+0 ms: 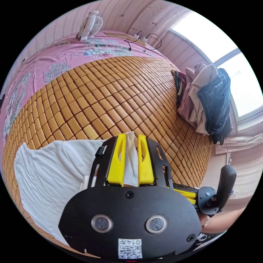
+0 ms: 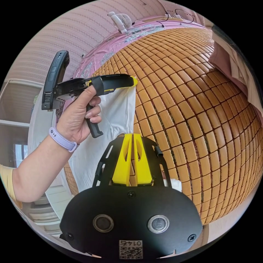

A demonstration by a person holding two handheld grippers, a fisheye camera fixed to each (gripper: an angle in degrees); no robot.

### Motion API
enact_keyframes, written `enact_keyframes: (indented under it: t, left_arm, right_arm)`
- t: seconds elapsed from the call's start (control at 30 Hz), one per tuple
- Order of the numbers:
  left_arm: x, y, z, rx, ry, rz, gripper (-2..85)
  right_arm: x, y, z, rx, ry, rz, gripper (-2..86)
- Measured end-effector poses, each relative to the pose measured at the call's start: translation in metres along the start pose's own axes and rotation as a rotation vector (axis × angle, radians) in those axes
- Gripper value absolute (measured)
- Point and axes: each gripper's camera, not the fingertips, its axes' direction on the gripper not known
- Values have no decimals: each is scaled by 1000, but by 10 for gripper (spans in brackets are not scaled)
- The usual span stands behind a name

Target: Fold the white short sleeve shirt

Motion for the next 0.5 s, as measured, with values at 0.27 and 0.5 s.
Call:
enact_keyframes:
  t: [0.27, 0.5]
  left_arm:
    - [-33, 90, -97, 230, -98, -64, 77]
    - [-124, 248, -165, 274, -220, -389, 49]
  right_arm:
    - [-31, 0, -6, -14, 27, -33, 3]
    - [-102, -6, -1, -113, 70, -251, 7]
